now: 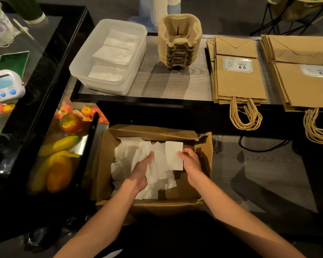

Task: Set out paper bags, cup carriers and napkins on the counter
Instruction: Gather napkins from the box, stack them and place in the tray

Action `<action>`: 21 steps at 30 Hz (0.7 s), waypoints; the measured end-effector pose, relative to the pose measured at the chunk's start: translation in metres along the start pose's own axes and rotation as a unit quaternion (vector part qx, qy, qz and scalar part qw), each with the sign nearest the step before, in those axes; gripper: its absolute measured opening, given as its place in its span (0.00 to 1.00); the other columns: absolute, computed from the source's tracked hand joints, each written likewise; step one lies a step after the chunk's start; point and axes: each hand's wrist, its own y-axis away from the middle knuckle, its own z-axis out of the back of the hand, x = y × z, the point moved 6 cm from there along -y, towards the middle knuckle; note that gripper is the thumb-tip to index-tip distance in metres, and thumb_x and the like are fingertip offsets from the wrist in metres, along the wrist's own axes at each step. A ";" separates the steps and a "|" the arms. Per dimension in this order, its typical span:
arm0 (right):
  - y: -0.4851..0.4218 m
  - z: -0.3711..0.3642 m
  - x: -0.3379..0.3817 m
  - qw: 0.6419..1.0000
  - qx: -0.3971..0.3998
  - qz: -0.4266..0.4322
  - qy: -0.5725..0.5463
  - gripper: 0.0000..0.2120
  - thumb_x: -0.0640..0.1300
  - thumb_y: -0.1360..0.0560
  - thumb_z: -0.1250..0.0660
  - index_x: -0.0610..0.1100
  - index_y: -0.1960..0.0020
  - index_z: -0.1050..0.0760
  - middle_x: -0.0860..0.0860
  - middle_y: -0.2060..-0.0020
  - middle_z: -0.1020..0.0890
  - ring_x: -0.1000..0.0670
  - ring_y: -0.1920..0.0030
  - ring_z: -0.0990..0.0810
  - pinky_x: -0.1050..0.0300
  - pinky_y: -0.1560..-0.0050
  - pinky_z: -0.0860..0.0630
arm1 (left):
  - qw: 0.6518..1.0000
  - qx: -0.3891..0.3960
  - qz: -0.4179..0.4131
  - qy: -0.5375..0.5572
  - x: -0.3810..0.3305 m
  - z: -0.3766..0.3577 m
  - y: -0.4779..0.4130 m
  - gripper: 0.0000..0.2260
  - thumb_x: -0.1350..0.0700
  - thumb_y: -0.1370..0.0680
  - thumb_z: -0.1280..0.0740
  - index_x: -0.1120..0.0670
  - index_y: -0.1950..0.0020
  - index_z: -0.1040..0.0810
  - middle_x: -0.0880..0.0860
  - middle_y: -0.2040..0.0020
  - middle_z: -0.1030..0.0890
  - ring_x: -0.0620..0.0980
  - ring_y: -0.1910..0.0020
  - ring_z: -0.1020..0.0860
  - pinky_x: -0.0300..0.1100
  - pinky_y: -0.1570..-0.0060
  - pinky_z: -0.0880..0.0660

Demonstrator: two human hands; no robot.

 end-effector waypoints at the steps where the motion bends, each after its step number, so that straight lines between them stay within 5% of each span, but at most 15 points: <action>1: 0.001 -0.001 0.000 1.000 0.015 -0.012 -0.002 0.06 0.48 0.18 0.34 0.47 0.43 0.25 0.47 0.36 0.25 0.50 0.44 0.24 0.57 0.51 0.26 | 1.000 0.004 -0.002 0.001 -0.003 -0.004 0.006 0.40 0.34 0.36 0.19 0.48 0.28 0.25 0.53 0.33 0.19 0.58 0.33 0.22 0.61 0.31 0.28; 3: 0.002 -0.005 -0.003 0.998 0.047 -0.031 0.024 0.06 0.49 0.18 0.34 0.48 0.43 0.26 0.48 0.32 0.26 0.48 0.40 0.25 0.50 0.39 0.26 | 1.000 0.011 -0.002 0.009 -0.003 -0.005 0.005 0.38 0.36 0.34 0.19 0.50 0.30 0.25 0.54 0.35 0.17 0.59 0.36 0.19 0.61 0.33 0.25; 5: 0.005 -0.012 -0.006 0.995 0.073 -0.042 0.056 0.16 0.49 0.18 0.34 0.49 0.31 0.29 0.51 0.29 0.29 0.46 0.33 0.28 0.48 0.32 0.30 | 1.000 -0.007 -0.007 0.002 0.001 0.000 -0.005 0.47 0.35 0.39 0.17 0.49 0.25 0.29 0.54 0.32 0.20 0.58 0.33 0.22 0.60 0.32 0.26; 10: -0.001 -0.013 -0.011 0.993 0.056 0.002 0.104 0.06 0.47 0.18 0.34 0.48 0.42 0.25 0.50 0.42 0.21 0.55 0.48 0.23 0.63 0.57 0.28 | 1.000 -0.006 -0.008 0.001 -0.004 -0.004 0.001 0.45 0.37 0.37 0.18 0.52 0.26 0.28 0.54 0.31 0.21 0.58 0.32 0.23 0.60 0.30 0.29; 15: -0.007 0.004 -0.013 0.999 0.035 0.004 0.042 0.16 0.45 0.19 0.32 0.48 0.32 0.26 0.51 0.38 0.22 0.51 0.40 0.23 0.60 0.48 0.26 | 0.999 -0.035 -0.020 0.014 0.013 0.028 -0.041 0.56 0.31 0.46 0.16 0.42 0.22 0.35 0.53 0.26 0.26 0.59 0.28 0.28 0.63 0.28 0.32; 21: -0.004 0.001 -0.023 0.965 0.081 -0.133 -0.210 0.09 0.39 0.17 0.36 0.41 0.39 0.21 0.43 0.46 0.19 0.49 0.51 0.20 0.56 0.50 0.22 | 0.996 -0.059 -0.057 -0.042 -0.010 0.005 0.002 0.51 0.38 0.38 0.18 0.49 0.21 0.37 0.53 0.25 0.29 0.58 0.25 0.32 0.62 0.26 0.37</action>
